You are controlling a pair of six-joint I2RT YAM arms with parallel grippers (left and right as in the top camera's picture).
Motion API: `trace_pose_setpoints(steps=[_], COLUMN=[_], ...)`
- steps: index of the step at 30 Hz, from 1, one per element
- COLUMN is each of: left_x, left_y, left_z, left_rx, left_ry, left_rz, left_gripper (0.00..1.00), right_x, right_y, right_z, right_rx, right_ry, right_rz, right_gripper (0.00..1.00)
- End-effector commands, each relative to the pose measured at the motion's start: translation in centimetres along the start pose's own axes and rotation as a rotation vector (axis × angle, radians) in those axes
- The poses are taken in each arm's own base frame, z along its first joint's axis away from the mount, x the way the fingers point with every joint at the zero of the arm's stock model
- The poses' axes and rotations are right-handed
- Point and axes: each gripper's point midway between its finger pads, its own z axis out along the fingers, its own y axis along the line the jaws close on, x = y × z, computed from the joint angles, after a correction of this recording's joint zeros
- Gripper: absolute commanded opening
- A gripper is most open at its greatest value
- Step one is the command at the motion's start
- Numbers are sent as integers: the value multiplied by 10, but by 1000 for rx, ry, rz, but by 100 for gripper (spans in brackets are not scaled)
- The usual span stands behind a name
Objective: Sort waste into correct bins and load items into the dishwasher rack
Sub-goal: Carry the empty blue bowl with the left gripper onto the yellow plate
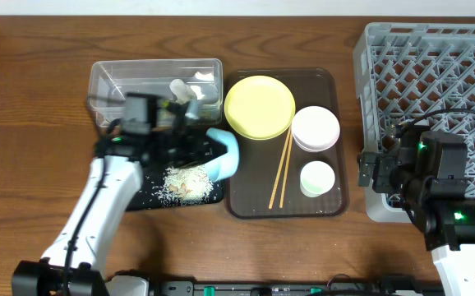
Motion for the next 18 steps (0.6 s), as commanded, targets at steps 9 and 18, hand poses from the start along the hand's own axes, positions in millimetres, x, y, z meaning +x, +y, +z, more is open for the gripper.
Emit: trace_pose_setpoints(steps=[9,18], left_x=[-79,-102], left_y=[-25,10], left_z=[59,123], left_rx=[-433,-464], left_ry=[-342,-376], left_rz=[529,576], left_gripper=[6,7], right_x=[-6,-6], right_y=[5,5], right_z=[-5,-5], right_rx=[-15,-15], right_ry=[-20,-19], right_rz=[-9,-9], right_gripper=[99,99])
